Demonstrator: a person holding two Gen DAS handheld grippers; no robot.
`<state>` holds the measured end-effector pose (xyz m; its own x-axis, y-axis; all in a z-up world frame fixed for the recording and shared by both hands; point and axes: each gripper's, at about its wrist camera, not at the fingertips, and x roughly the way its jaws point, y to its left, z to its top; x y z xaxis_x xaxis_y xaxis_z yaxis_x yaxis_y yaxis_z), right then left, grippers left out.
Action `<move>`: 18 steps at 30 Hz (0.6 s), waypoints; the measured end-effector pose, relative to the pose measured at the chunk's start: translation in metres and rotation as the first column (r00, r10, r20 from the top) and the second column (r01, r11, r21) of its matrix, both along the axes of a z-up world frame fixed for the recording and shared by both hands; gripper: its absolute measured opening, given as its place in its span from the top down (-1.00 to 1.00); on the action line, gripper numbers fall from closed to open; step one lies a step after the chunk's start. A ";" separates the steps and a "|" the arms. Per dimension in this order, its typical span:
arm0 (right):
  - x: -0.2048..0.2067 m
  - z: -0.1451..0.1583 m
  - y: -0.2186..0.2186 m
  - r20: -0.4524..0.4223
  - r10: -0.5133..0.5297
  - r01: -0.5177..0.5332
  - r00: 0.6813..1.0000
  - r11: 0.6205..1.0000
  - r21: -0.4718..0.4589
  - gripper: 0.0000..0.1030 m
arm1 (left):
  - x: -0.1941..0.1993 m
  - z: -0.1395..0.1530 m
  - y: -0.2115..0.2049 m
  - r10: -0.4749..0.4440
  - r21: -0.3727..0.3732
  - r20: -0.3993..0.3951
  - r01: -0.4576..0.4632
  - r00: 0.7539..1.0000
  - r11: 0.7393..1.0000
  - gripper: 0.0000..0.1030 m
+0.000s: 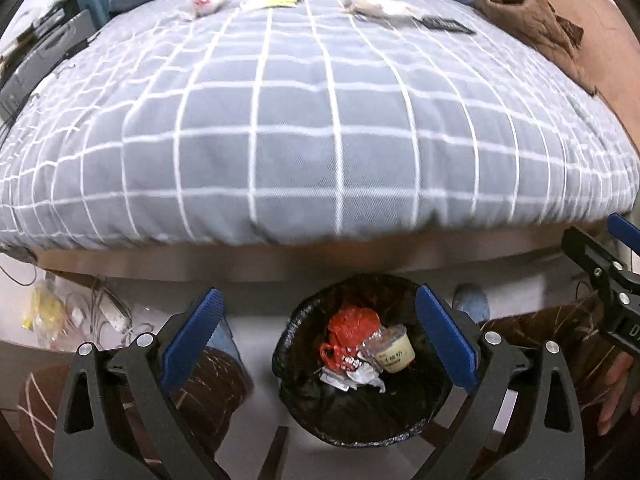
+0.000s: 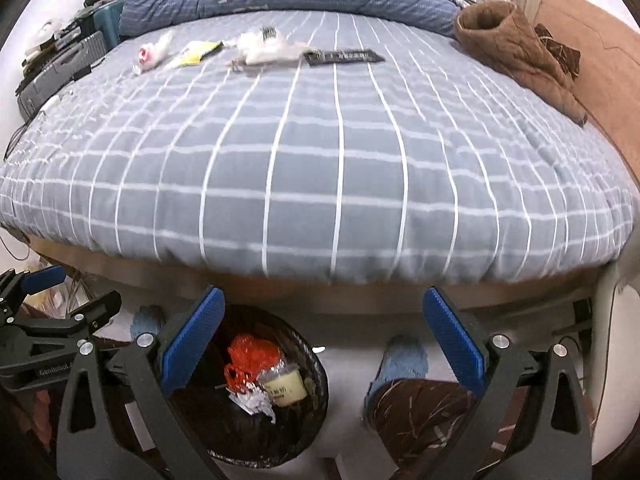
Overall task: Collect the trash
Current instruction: 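Move both grippers up to the snack bag and black packet on the bed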
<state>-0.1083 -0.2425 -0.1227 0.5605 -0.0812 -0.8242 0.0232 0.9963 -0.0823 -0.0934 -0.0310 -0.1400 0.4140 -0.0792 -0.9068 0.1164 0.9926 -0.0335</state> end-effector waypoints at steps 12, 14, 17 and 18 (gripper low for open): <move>0.062 0.042 -0.010 0.096 0.008 -0.008 0.995 1.000 -0.001 -0.86 | 0.065 0.044 0.013 0.045 0.013 0.097 -0.047 0.994 0.999 -0.85; 0.077 0.048 -0.014 0.107 0.004 -0.003 0.994 1.000 -0.004 -0.86 | 0.080 0.051 0.016 0.057 0.013 0.107 -0.058 0.993 0.998 -0.85; 0.098 0.054 -0.019 0.121 0.004 -0.003 0.993 1.000 -0.009 -0.86 | 0.102 0.058 0.018 0.071 0.010 0.122 -0.073 0.990 0.997 -0.85; 0.104 0.055 -0.020 0.123 0.003 -0.002 0.992 1.000 -0.008 -0.86 | 0.113 0.061 0.019 0.078 0.007 0.127 -0.079 0.989 0.997 -0.85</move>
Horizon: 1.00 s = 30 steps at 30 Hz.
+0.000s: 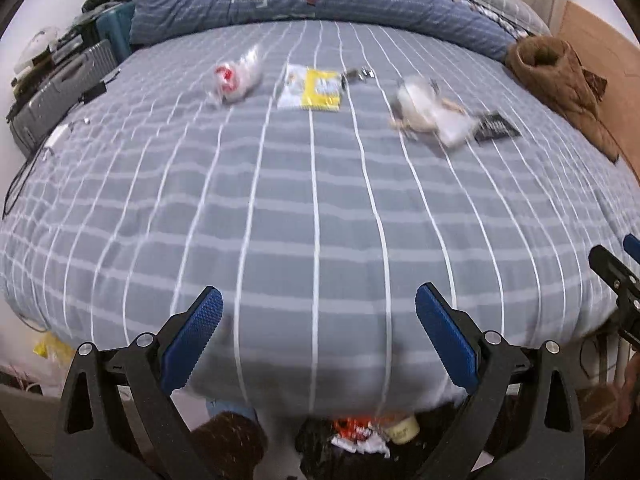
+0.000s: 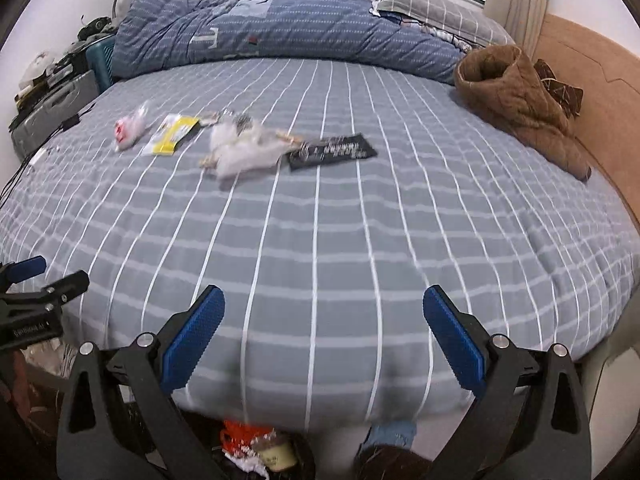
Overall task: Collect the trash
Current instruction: 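Move both grippers up to the snack bag and black packet on the bed, then grasp the yellow-and-white snack bag with the left gripper while the right gripper grasps the black packet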
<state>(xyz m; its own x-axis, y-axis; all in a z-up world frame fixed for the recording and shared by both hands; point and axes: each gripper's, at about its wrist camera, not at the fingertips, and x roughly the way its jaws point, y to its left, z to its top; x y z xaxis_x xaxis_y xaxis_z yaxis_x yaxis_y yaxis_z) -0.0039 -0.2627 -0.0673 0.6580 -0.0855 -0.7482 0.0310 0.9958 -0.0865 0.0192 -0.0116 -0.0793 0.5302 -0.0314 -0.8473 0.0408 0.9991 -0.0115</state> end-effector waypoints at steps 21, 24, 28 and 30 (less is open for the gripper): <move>0.200 -0.036 -0.048 -0.094 -0.046 0.049 0.995 0.998 0.032 -0.67 | 0.195 -0.018 -0.003 0.049 -0.013 0.027 -0.049 0.998 0.999 -0.85; 0.223 -0.047 -0.053 -0.138 -0.067 0.076 0.988 0.996 0.056 -0.56 | 0.214 -0.028 -0.007 0.046 -0.017 0.018 -0.045 0.999 0.999 -0.85; 0.245 -0.056 -0.059 -0.193 -0.108 0.130 0.975 0.986 0.107 -0.49 | 0.233 -0.035 -0.011 0.054 -0.026 0.010 -0.054 0.998 0.998 -0.85; 0.254 -0.059 -0.061 -0.212 -0.134 0.165 0.968 0.977 0.136 -0.50 | 0.241 -0.036 -0.013 0.058 0.004 0.023 -0.058 0.998 0.998 -0.85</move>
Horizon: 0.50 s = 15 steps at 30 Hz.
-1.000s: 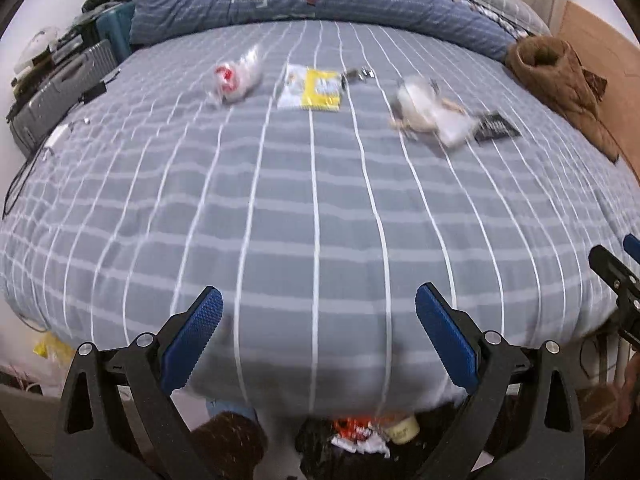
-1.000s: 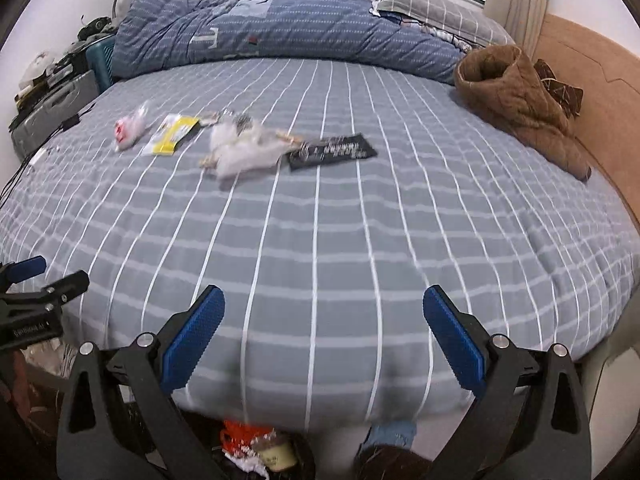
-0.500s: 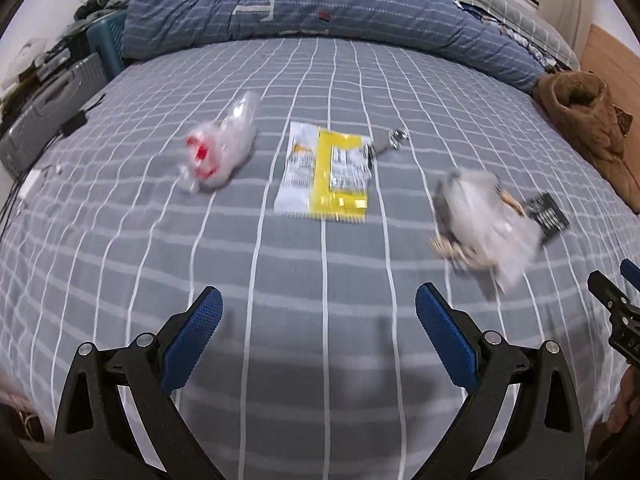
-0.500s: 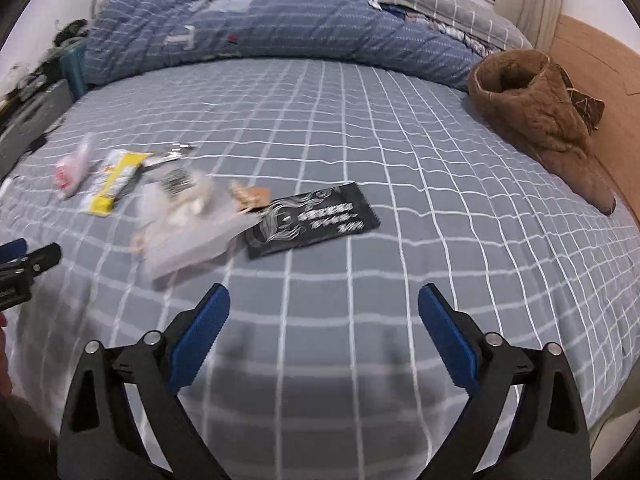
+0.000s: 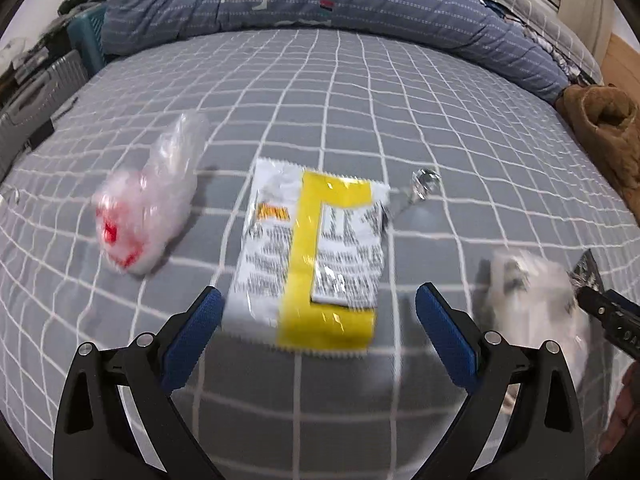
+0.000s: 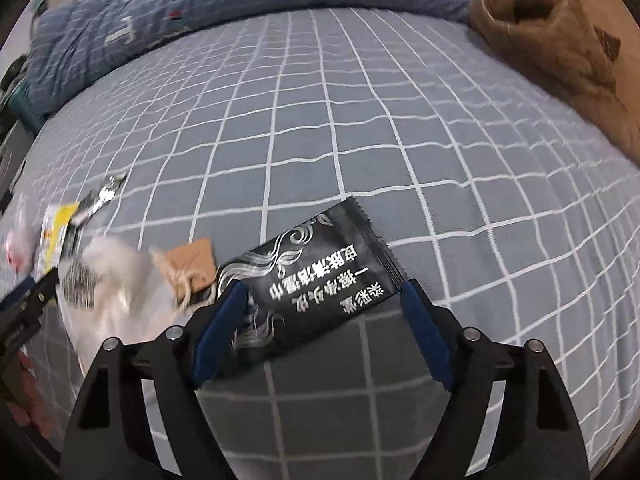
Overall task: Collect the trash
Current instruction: 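Grasp the yellow-and-white snack bag with the left gripper while the right gripper grasps the black packet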
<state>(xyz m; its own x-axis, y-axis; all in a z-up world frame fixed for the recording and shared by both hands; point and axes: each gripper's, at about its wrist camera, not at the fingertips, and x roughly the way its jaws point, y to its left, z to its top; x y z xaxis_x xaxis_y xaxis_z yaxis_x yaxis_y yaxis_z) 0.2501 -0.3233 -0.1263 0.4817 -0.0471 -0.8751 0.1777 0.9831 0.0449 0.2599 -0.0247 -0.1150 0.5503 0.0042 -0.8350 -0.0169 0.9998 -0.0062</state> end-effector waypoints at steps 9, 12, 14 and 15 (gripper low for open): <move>0.028 -0.004 0.006 -0.075 -0.099 0.104 0.992 0.992 0.068 -0.55 | 0.030 -0.008 -0.002 0.009 -0.014 -0.030 -0.009 1.000 1.000 -0.82; 0.035 -0.008 0.011 -0.099 -0.114 0.120 0.989 0.992 0.050 -0.53 | 0.036 -0.011 -0.003 0.002 -0.002 -0.041 -0.002 0.999 1.000 -0.72; 0.037 -0.010 0.013 -0.104 -0.120 0.125 0.987 0.991 0.039 -0.51 | 0.038 -0.012 -0.005 0.000 0.009 -0.044 0.000 0.999 1.000 -0.65; 0.037 -0.010 0.012 -0.104 -0.122 0.126 0.987 0.991 0.035 -0.48 | 0.039 -0.013 -0.006 -0.002 0.008 -0.048 0.002 0.999 1.000 -0.58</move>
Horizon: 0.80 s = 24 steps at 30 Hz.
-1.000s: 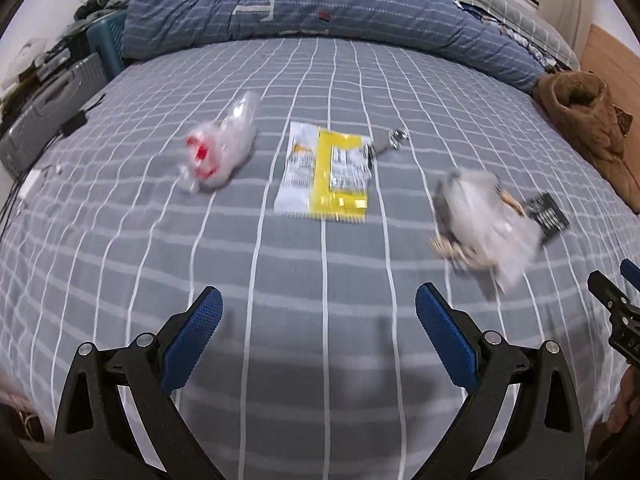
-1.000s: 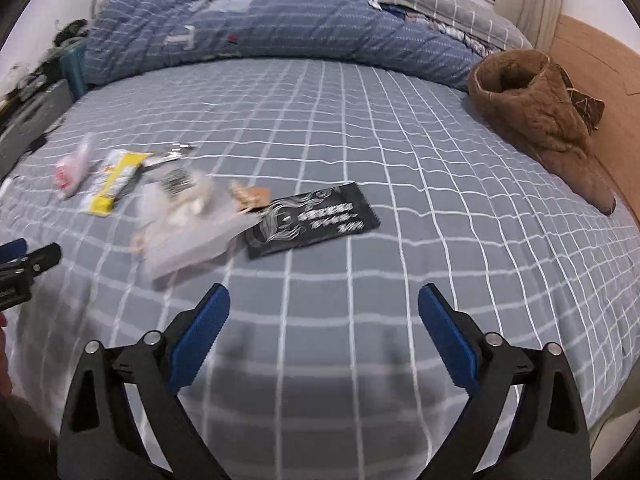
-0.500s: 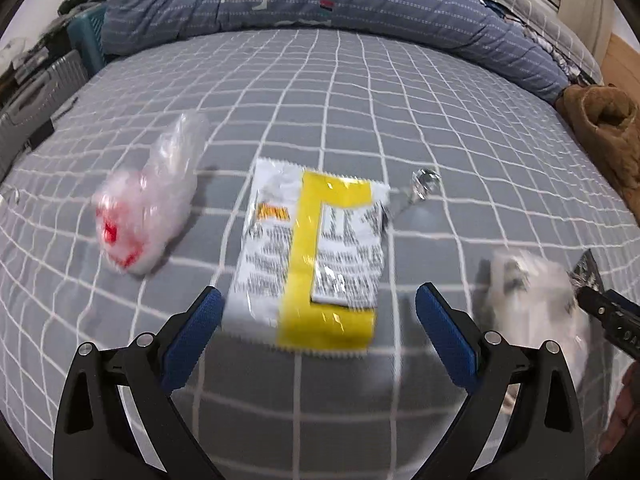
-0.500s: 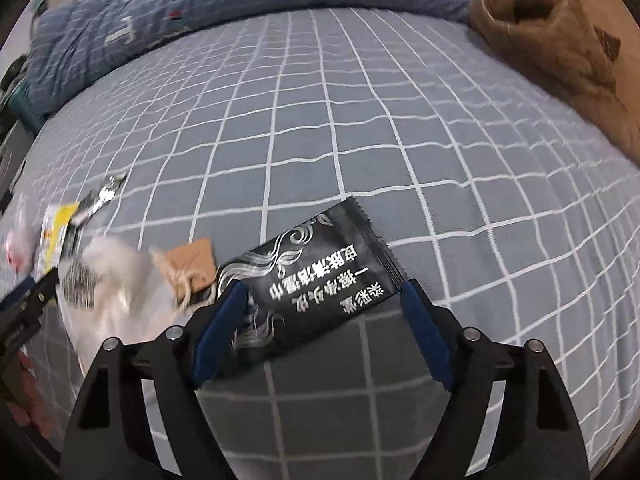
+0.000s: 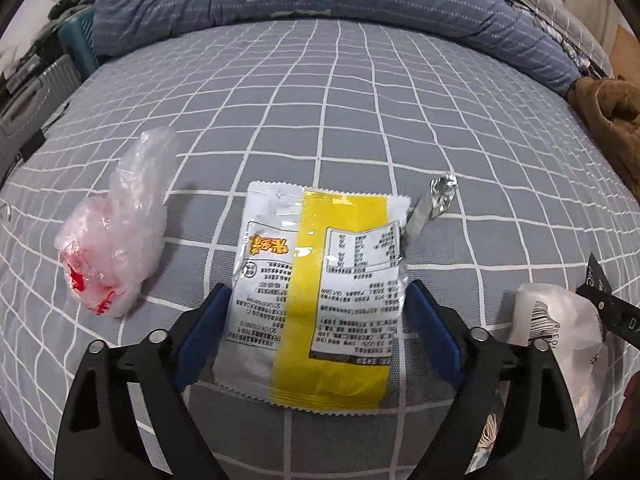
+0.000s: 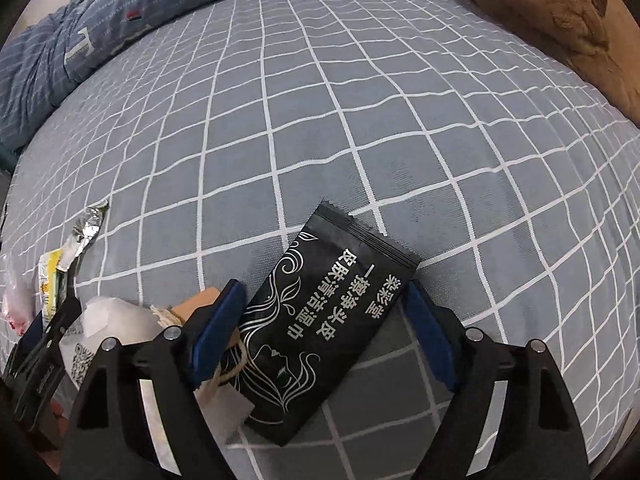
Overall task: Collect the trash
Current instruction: 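Grasp the yellow-and-white snack bag with the left gripper while the right gripper grasps the black packet, then lift the snack bag and black packet and carry both over the wastebasket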
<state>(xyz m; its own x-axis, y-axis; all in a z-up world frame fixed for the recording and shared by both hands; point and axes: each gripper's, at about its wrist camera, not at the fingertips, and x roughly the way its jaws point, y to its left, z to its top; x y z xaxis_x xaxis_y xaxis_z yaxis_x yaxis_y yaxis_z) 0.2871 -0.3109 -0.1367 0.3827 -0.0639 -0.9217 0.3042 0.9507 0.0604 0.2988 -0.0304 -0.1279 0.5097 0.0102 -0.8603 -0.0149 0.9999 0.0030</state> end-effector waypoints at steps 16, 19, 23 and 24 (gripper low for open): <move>-0.021 0.011 -0.012 0.085 0.015 -0.015 0.996 1.000 -0.002 0.37 | -0.039 0.013 0.002 -0.020 -0.030 0.030 0.021 0.999 0.999 -0.05; -0.027 0.011 -0.012 0.087 0.022 -0.023 0.996 1.000 0.001 0.38 | -0.047 0.019 0.002 -0.017 -0.032 0.035 0.019 0.999 0.999 -0.05; -0.040 0.017 -0.015 0.097 0.041 -0.040 0.994 0.999 -0.009 0.38 | -0.056 0.029 0.002 -0.020 -0.029 0.044 0.021 0.999 0.999 -0.05; -0.043 0.018 -0.014 0.099 0.048 -0.047 0.994 0.999 -0.010 0.38 | -0.061 0.033 0.001 -0.022 -0.028 0.048 0.023 0.999 0.999 -0.05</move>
<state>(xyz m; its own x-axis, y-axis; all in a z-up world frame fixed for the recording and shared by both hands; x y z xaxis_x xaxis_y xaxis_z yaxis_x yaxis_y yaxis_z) 0.2444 -0.3253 -0.1182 0.4748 -0.0501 -0.8787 0.2517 0.9644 0.0810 0.2378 -0.0292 -0.0952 0.5496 -0.0256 -0.8350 0.0080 0.9996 -0.0254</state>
